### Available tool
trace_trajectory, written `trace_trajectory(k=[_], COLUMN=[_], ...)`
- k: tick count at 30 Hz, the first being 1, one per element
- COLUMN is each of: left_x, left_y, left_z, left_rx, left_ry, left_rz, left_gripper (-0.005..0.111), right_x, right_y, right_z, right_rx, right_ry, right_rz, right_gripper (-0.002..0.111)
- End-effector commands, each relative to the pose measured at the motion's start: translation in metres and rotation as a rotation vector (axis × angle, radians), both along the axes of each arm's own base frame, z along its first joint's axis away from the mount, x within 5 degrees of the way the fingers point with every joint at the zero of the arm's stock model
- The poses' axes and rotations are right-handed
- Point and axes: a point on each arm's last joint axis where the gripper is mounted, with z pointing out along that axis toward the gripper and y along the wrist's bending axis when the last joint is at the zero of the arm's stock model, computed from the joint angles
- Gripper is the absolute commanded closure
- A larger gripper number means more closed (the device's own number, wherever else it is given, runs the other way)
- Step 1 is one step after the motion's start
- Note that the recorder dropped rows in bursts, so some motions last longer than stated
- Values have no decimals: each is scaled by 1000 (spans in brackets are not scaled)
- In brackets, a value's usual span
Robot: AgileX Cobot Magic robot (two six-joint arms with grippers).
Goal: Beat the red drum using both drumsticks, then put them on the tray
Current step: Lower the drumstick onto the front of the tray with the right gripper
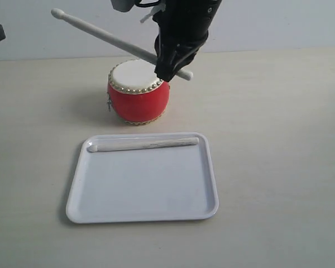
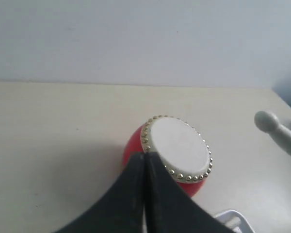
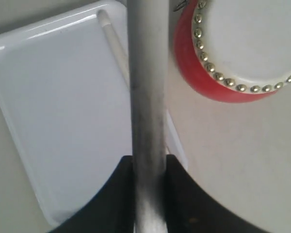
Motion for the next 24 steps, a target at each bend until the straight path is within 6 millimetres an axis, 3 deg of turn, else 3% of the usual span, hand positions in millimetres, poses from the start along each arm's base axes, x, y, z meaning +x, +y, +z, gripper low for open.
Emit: trace_trajectory(k=[1,4,10,19,24], left_x=[-17,-23,-27,-28,-28], left_y=[-5,-6,-7,-8,-8], left_z=[16,20,24,25,25], left_rx=[96,101,115,110,110], left_ry=[-67,-85,-103,-108,-108], left_rz=[74,74,67,45,45], left_gripper=[107,107,107,107,107], right_x=[-23,-44,-76,-67,-65], right_y=[-17,-20,-2,11,18], right_z=[1,-23,-74,-144,-157], right_rx=[-28,-96,-285,-432,-410], right_ry=[11,86,151,217,197], right_rz=[71,114,278,243,255], right_gripper=[108,108,108,108,108])
